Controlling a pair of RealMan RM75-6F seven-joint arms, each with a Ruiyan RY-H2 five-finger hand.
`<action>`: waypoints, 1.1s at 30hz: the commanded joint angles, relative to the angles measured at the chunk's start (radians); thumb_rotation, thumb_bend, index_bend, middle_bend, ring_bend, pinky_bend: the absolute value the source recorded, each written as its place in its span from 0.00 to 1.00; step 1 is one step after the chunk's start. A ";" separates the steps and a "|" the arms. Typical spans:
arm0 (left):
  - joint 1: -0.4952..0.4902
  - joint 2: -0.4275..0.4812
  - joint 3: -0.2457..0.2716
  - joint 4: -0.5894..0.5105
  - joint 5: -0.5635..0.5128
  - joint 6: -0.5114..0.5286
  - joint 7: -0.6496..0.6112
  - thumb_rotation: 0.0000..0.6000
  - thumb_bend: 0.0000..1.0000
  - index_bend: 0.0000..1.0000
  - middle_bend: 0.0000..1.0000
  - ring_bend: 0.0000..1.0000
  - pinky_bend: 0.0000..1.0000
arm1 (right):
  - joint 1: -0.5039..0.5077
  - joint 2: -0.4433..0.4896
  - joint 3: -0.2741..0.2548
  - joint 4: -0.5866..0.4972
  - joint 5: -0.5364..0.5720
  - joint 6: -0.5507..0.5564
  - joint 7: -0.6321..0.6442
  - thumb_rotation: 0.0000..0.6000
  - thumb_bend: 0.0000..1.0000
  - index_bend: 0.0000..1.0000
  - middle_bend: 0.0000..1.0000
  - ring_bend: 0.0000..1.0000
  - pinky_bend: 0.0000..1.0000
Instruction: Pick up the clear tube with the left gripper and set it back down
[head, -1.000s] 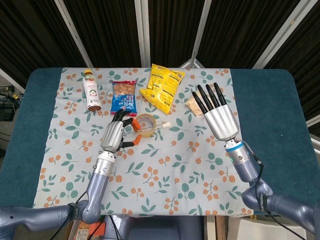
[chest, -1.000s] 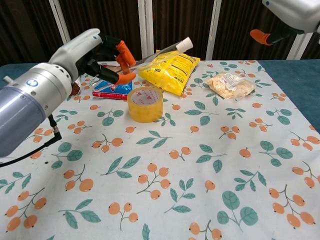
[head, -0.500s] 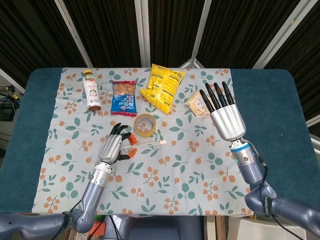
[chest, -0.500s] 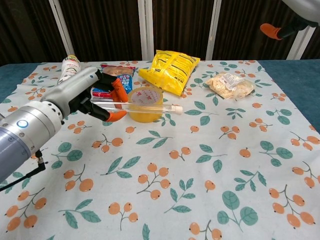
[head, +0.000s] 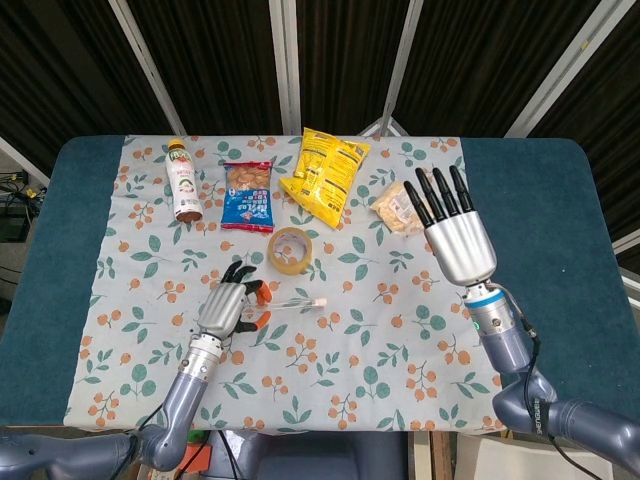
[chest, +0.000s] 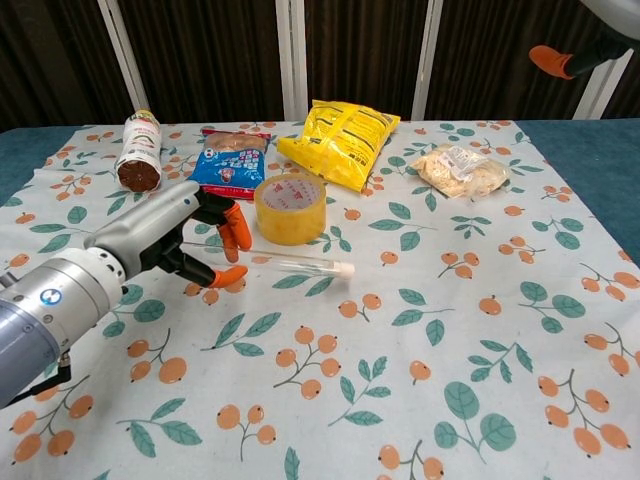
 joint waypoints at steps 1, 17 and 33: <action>0.007 0.007 0.012 0.010 0.007 -0.014 -0.001 1.00 0.57 0.71 0.53 0.16 0.01 | -0.002 -0.001 -0.001 -0.005 -0.001 0.000 -0.004 1.00 0.44 0.02 0.00 0.00 0.00; 0.051 0.127 0.032 -0.053 -0.023 -0.068 0.056 1.00 0.38 0.46 0.34 0.10 0.00 | -0.026 -0.001 -0.013 -0.055 -0.002 0.005 -0.032 1.00 0.44 0.02 0.00 0.00 0.00; 0.115 0.306 -0.001 -0.252 0.011 0.033 0.088 1.00 0.17 0.30 0.23 0.06 0.00 | -0.142 0.064 -0.050 -0.203 0.039 0.060 0.001 1.00 0.29 0.02 0.00 0.00 0.00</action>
